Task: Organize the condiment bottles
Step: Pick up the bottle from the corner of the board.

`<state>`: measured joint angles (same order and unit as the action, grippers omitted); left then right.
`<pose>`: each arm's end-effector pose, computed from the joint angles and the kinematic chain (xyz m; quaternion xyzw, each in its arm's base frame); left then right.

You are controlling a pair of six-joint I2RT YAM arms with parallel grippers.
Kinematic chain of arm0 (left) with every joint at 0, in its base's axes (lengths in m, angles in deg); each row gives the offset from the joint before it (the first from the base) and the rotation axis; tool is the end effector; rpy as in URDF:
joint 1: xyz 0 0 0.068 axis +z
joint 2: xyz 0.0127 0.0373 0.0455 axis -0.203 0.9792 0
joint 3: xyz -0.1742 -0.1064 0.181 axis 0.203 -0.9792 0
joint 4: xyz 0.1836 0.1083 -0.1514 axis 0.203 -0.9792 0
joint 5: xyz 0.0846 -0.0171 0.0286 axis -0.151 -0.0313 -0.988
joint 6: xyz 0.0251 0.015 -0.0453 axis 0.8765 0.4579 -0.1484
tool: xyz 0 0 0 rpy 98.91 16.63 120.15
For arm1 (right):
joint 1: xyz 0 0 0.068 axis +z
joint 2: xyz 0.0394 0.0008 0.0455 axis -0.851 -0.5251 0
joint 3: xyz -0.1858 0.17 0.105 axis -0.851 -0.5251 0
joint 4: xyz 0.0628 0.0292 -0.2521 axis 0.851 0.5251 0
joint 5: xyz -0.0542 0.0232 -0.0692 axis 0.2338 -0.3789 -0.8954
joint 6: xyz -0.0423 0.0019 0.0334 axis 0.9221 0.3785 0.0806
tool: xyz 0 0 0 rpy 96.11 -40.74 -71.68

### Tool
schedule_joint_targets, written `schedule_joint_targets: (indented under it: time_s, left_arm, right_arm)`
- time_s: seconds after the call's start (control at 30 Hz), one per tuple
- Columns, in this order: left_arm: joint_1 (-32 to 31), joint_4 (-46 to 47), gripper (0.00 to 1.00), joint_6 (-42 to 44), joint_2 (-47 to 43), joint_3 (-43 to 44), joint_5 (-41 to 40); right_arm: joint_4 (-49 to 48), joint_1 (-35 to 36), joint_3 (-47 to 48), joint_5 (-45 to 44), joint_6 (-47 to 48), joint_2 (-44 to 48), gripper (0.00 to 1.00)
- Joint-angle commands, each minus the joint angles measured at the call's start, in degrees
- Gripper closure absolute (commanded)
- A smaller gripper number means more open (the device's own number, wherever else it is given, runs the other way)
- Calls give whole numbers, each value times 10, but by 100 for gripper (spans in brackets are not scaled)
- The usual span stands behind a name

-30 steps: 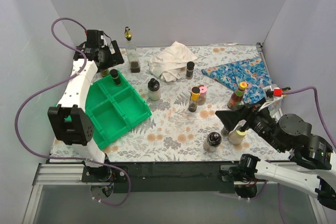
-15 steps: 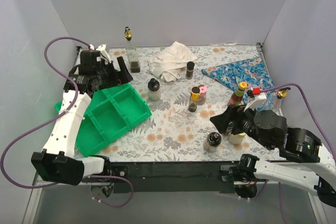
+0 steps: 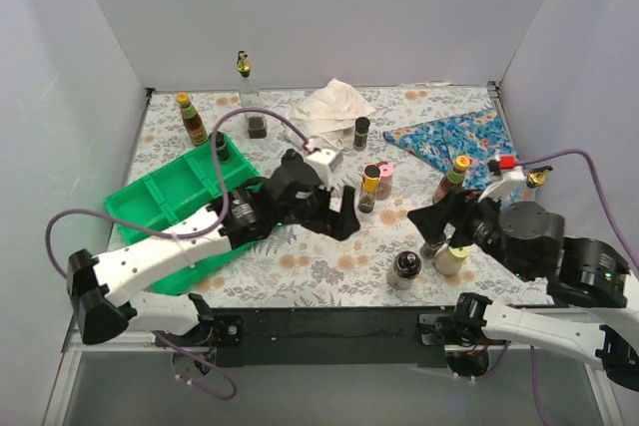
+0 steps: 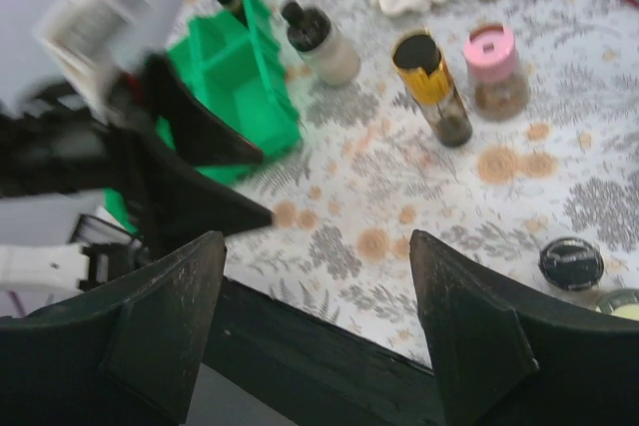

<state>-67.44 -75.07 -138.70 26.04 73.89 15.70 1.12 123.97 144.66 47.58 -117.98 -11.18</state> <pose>0.1481 -0.2174 0.3439 -0.0948 0.8863 -0.3997 0.2139 0.0490 0.0625 0.4052 -0.0043 0.8083 0.3078 0.5019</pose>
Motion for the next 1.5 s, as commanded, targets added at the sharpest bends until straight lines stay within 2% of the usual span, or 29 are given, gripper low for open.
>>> schedule_joint_targets:
  time_s: [0.0,0.17,0.3,0.5,0.83,1.3,1.4,1.47]
  left_arm:
    - [-102,72,8,-5,68,40,-105]
    - [-183,138,7,12,135,47,-132]
    - [-221,182,3,32,170,41,-132]
    - [-244,192,2,53,256,68,-136]
    - [-249,194,2,69,337,94,-185]
    - [-250,230,14,95,387,113,-205]
    - [-250,232,23,96,392,116,-215]
    - [-250,232,37,91,391,114,-225]
  right_arm:
    - [-40,2,88,-55,27,2,18]
    - [-64,2,88,-51,28,22,18]
    - [-79,2,77,-51,27,37,19]
    - [-91,2,65,-48,28,52,19]
    - [-91,2,56,-50,30,69,19]
    - [-92,2,37,-48,24,69,19]
    - [-90,2,37,-45,22,70,19]
    - [-90,2,36,-43,21,73,19]
